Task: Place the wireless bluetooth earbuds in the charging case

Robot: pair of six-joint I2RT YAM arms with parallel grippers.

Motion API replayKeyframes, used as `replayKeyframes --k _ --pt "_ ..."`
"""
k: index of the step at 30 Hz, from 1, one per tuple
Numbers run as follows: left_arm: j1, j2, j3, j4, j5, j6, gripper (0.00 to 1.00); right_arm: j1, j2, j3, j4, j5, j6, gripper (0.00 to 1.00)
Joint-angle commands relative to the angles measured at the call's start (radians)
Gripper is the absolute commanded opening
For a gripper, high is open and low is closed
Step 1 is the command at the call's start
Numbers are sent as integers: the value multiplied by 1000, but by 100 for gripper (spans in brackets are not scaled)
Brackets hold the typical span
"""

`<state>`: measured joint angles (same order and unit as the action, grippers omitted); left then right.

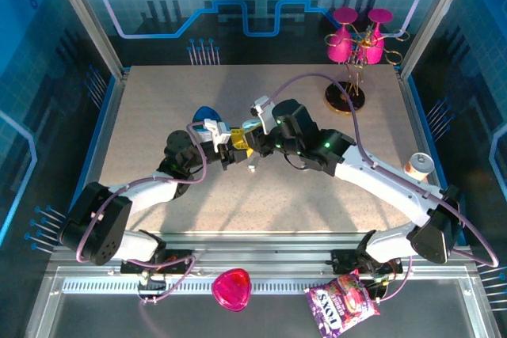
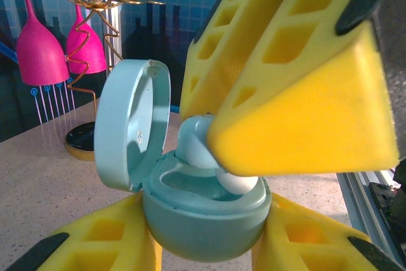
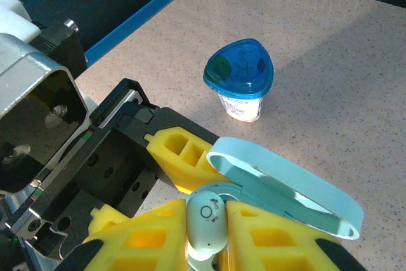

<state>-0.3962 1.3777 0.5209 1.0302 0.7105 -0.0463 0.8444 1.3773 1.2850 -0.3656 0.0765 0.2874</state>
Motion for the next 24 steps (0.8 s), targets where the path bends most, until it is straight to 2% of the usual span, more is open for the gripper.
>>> replayKeyframes --k 1,14,24 --pt "7 7 20 33 0 5 26 13 6 15 38 16 17 19" --pt "7 3 21 45 -15 -17 26 21 21 -37 85 16 60 18" --pt "8 15 19 79 -53 -32 26 27 -15 -76 118 77 78 18"
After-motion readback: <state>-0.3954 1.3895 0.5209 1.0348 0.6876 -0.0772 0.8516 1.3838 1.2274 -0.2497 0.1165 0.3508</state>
